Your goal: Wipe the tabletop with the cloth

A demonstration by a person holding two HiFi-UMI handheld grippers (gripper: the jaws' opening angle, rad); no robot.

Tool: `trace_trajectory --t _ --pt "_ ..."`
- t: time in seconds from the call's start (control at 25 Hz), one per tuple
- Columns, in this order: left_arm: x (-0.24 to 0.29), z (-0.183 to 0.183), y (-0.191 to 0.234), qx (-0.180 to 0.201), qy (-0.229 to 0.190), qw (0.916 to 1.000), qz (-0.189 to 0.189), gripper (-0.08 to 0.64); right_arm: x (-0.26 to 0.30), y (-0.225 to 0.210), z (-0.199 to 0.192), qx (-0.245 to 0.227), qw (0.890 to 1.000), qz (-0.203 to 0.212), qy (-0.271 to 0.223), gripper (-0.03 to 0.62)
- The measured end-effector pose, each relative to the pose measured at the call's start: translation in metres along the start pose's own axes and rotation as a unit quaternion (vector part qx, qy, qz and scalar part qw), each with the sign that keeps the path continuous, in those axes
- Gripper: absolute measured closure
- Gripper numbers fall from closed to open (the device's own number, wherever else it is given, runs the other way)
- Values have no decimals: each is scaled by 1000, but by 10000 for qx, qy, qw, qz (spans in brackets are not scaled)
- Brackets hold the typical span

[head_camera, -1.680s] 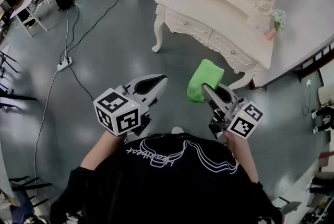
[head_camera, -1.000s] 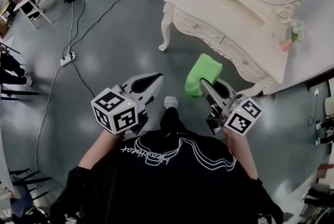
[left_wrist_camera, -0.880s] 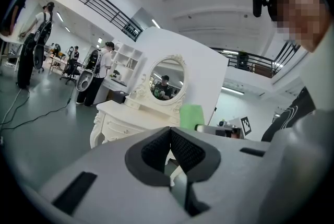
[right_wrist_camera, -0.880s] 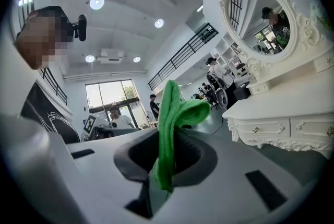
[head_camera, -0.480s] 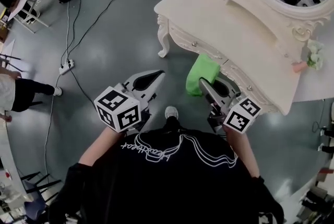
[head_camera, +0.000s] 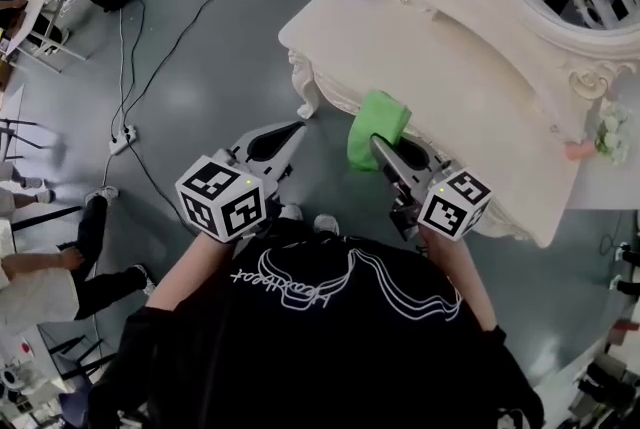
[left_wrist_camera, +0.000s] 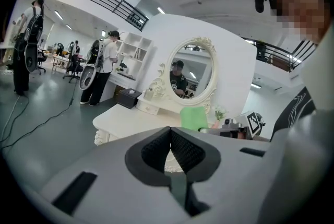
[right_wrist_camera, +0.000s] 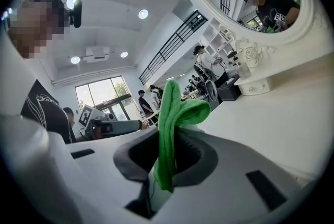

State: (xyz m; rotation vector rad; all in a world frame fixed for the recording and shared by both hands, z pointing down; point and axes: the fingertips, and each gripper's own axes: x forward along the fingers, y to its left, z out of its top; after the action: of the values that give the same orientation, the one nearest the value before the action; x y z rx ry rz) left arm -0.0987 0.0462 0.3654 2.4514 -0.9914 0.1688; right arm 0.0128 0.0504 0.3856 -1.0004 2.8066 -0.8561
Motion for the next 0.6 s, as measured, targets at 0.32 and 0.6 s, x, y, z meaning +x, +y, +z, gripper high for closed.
trace_trajectory --t 0.32,0.6 --pt "36 16 50 -91 149 9998 -108 557 37 -37 22 -39 9993 -365 -4 535" --pt "88 53 120 -95 303 9988 -361 557 99 -90 54 69 9971 -752 0 535"
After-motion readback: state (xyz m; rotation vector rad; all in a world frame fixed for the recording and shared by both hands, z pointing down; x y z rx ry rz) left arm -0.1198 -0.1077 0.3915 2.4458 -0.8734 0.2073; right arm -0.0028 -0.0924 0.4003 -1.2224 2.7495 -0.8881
